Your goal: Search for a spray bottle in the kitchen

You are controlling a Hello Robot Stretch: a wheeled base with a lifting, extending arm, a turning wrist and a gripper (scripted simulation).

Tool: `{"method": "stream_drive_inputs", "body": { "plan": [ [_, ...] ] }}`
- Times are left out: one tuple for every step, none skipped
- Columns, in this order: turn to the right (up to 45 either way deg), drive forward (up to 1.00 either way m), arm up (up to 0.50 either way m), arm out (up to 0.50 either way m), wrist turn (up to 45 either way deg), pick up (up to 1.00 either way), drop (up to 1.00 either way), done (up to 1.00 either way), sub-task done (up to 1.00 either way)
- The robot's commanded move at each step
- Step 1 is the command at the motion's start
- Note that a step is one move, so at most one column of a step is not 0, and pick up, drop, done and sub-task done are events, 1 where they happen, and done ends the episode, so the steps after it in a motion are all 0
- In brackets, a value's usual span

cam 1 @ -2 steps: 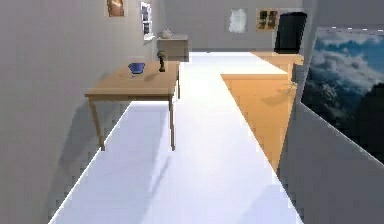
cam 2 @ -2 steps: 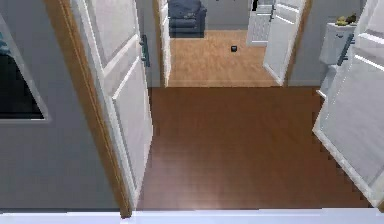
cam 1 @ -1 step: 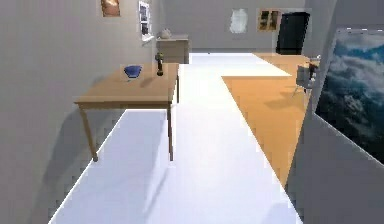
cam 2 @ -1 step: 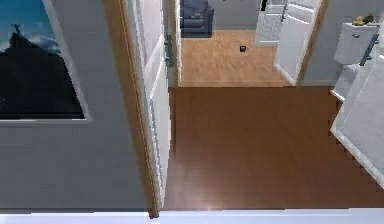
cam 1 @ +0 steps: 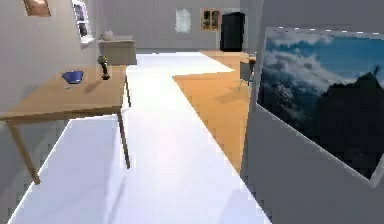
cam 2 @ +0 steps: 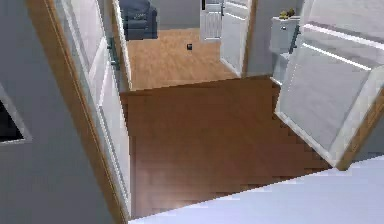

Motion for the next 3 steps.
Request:
{"method": "stream_drive_inputs", "body": {
  "plan": [
    [0.0, 1.00, 0.00, 0.00, 0.0, 0.00, 0.00, 0.00, 0.00],
    [3.0, 0.00, 0.00, 0.00, 0.0, 0.00, 0.00, 0.00, 0.00],
    [0.0, 0.55, 0.00, 0.00, 0.0, 0.00, 0.00, 0.00, 0.00]
  ]
}}
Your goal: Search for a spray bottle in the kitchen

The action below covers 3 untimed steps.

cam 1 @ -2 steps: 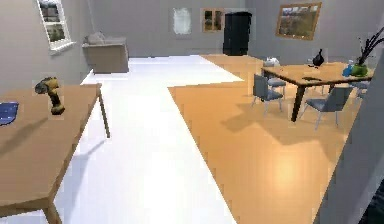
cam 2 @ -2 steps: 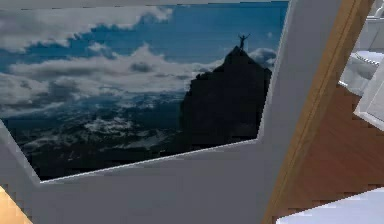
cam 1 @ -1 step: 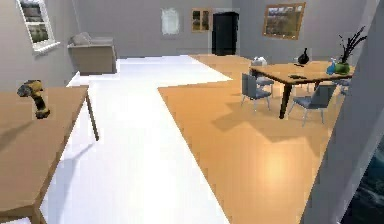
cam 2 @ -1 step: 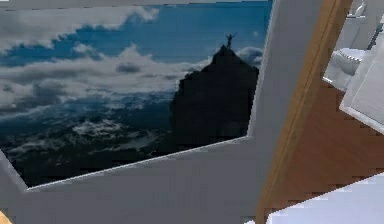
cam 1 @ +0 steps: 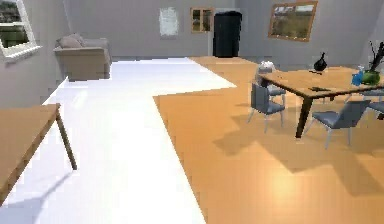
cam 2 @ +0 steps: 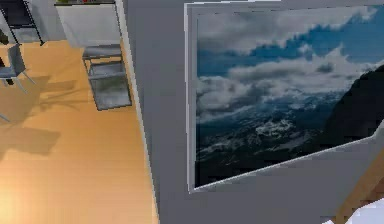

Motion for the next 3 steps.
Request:
{"method": "stream_drive_inputs", "body": {
  "plan": [
    [-15.0, 0.00, 0.00, 0.00, 0.0, 0.00, 0.00, 0.00, 0.00],
    [0.0, 0.15, 0.00, 0.00, 0.0, 0.00, 0.00, 0.00, 0.00],
    [45.0, 0.00, 0.00, 0.00, 0.0, 0.00, 0.00, 0.00, 0.00]
  ]
}}
